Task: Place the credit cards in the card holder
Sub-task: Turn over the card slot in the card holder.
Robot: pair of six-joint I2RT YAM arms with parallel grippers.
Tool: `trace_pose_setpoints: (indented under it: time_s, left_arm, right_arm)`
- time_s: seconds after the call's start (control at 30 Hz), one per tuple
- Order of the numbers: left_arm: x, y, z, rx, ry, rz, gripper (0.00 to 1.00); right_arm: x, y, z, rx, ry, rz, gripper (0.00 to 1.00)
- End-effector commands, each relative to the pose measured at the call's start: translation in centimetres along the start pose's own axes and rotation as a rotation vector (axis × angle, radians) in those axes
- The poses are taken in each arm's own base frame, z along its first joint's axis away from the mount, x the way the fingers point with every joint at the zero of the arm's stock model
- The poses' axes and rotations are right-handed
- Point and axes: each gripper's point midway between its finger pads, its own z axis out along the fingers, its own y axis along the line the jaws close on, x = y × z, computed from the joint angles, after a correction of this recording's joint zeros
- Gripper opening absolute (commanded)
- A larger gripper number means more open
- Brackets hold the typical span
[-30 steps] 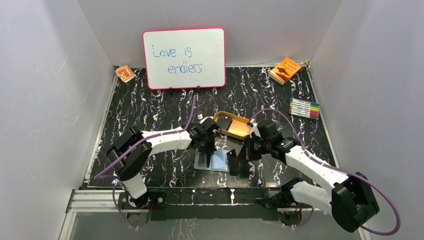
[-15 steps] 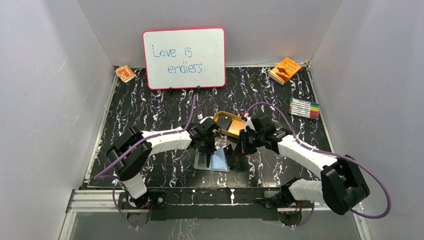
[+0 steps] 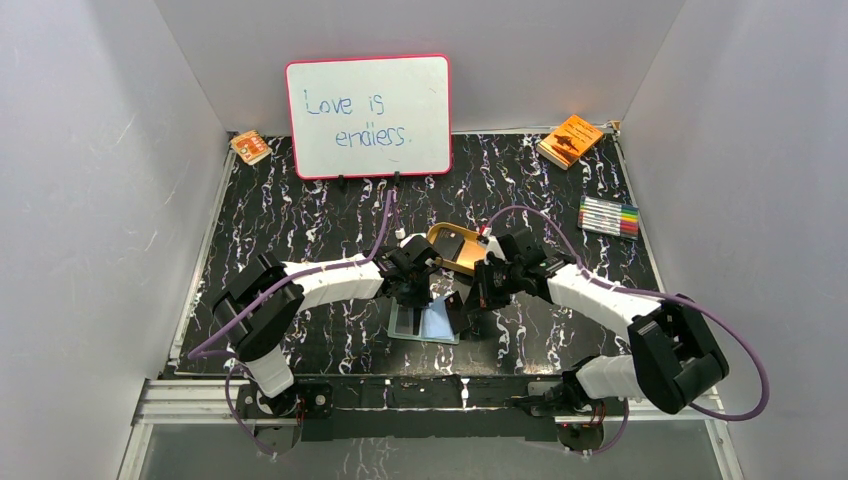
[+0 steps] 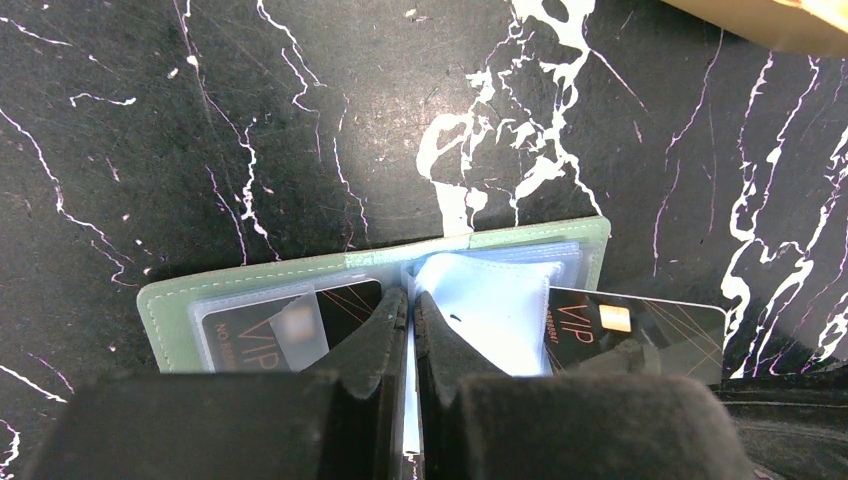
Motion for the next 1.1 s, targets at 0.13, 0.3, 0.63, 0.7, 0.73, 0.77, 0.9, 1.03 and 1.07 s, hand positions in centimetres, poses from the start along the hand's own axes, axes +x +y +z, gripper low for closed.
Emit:
trace_pose_setpoints:
  time_s: [0.13,0.3,0.63,0.7,0.73,0.77,0.9,1.03,1.07]
  left_arm:
    - [3.1,3.9,0.8,-0.139,0.095,0.045,0.00]
    - [2.8,3.8,0.7,-0.140,0.088,0.047,0.00]
    - [2.2,3.6,0.1,-0.144,0.066,0.047,0.00]
    - [2.0,3.5,-0.1,-0.143,0.061,0.046,0.00]
    - [1.9,3.5,-0.1,-0.142,0.057,0.045,0.00]
    - [1.8,3.4,-0.2,-0.141,0.055,0.046,0.00]
    - [1.4,3.0,-0.7,-0.127,0.044,0.042,0.06]
    - [0.8,2.5,-1.3,-0.114,0.028,0.042,0.14]
    - [0.7,2.4,-1.4,-0.112,0.023,0.043,0.16]
  right_arm:
    - [-1.2,1.7,0.0,-0.075,-0.022,-0.056,0.00]
    - [0.0,2.5,0.5,-0.160,0.063,-0.065,0.00]
    - [1.4,1.6,1.5,-0.161,0.145,-0.042,0.00]
    - [1.6,1.6,1.6,-0.170,0.152,-0.037,0.00]
    - [1.6,1.7,1.6,-0.176,0.153,-0.037,0.00]
    - [1.6,1.9,1.6,-0.183,0.151,-0.036,0.00]
    - [1.5,2.3,1.8,-0.200,0.146,-0.027,0.00]
    - [1.4,2.2,2.0,-0.196,0.147,-0.021,0.00]
    - [1.4,2.2,2.1,-0.197,0.147,-0.019,0.00]
